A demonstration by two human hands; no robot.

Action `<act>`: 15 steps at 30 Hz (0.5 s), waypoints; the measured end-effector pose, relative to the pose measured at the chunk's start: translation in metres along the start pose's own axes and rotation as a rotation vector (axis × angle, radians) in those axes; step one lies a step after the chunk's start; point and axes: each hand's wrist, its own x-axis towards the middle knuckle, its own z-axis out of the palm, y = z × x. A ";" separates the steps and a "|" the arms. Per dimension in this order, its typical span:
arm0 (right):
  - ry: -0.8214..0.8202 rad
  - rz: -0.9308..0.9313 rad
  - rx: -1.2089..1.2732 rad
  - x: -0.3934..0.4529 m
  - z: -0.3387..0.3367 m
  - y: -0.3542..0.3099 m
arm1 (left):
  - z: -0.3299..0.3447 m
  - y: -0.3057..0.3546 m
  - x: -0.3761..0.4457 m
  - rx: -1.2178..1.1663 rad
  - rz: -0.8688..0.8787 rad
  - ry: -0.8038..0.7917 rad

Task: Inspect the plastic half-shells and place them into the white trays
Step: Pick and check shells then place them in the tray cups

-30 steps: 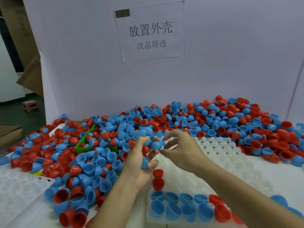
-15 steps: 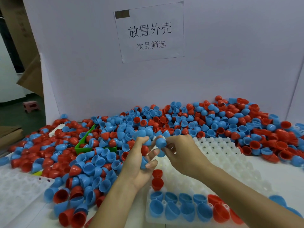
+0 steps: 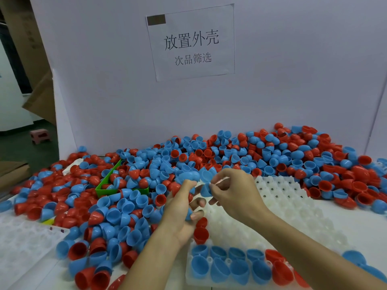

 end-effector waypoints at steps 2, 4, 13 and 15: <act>-0.004 -0.030 0.012 -0.001 0.002 -0.001 | -0.001 0.002 0.000 -0.011 0.006 -0.013; -0.041 -0.088 -0.067 0.000 0.003 -0.002 | -0.002 0.003 0.000 -0.013 0.011 -0.031; -0.370 -0.123 -0.490 0.007 -0.029 -0.013 | -0.004 0.005 0.004 0.083 0.093 0.102; -0.465 -0.123 -0.609 0.002 -0.027 -0.013 | -0.004 0.005 0.005 0.090 0.095 0.110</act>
